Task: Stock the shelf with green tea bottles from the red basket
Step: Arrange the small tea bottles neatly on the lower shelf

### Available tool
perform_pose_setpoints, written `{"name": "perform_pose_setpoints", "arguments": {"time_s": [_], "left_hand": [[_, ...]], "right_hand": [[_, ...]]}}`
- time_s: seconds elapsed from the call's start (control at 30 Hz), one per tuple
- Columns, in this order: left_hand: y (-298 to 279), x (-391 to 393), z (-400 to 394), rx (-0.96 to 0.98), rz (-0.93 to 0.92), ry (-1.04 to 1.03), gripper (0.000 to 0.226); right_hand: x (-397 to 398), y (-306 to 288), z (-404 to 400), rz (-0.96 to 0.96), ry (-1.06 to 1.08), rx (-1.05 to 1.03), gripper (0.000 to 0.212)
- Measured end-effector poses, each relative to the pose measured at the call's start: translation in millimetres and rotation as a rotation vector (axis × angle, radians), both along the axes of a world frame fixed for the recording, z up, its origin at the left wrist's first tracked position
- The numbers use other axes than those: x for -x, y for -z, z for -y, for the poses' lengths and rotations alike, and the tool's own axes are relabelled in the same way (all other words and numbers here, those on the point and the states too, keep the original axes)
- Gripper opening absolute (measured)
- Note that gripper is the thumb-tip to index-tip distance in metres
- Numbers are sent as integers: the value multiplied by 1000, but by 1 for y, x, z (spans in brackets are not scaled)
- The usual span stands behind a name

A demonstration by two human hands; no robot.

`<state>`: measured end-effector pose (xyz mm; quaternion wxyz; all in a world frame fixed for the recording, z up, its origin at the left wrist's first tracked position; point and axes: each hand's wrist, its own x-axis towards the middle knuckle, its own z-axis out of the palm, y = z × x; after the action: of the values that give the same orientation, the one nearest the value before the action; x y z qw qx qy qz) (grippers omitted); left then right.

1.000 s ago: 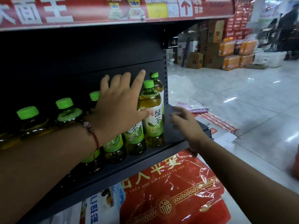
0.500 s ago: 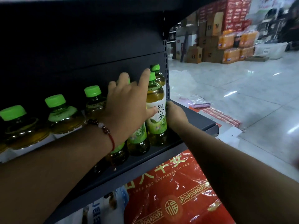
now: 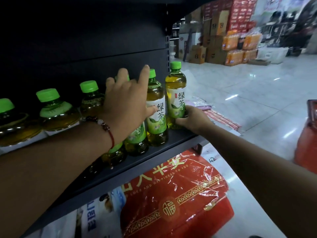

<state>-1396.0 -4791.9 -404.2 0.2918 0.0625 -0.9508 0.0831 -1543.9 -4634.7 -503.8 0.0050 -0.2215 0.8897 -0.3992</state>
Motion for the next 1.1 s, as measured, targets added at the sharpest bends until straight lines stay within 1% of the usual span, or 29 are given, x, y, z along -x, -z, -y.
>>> {"name": "perform_pose_setpoints", "arguments": {"time_s": [0.13,0.27,0.4,0.47,0.57,0.63,0.7,0.77,0.8,0.83,0.9,0.97,1.0,1.1], "left_hand": [[-2,-1,-3,-6,24,-9,103],[-2,-3,-4,-3,34,-13,102],[-3,-2,-3,1,34,-10,102],[-2,-1,-3,7,34,-4,102],[0,0,-1,25,17,14,104],[1,-5,2,72,1,26,107],[0,-18,8,122,-7,27,108],[-4,-41,21,161,-42,17,104],[-6,-56,29,170,-61,3,102],[-8,-73,39,169,-72,-14,99],[-10,-111,63,144,-54,-61,93],[-8,-146,87,126,-17,-126,90],[-8,-160,97,123,-3,-162,88],[-12,-186,119,76,50,-236,81]], "right_hand": [[-10,-1,-12,34,-36,2,45],[-23,3,-15,17,-81,13,37],[-36,13,-15,56,-92,147,41],[-41,15,-15,56,-77,180,40],[-48,12,-14,40,-35,160,38],[-55,5,-14,35,-42,124,41],[-68,-6,-18,5,-28,114,51],[-82,-22,-23,-80,61,200,62],[-89,-32,-24,-150,100,253,62],[-98,-44,-25,-216,108,300,57],[-116,-68,-18,-278,64,343,39],[-133,-87,-5,-272,-42,305,25],[-142,-96,4,-270,-107,260,24],[-166,-117,39,-269,-250,146,41]]}}
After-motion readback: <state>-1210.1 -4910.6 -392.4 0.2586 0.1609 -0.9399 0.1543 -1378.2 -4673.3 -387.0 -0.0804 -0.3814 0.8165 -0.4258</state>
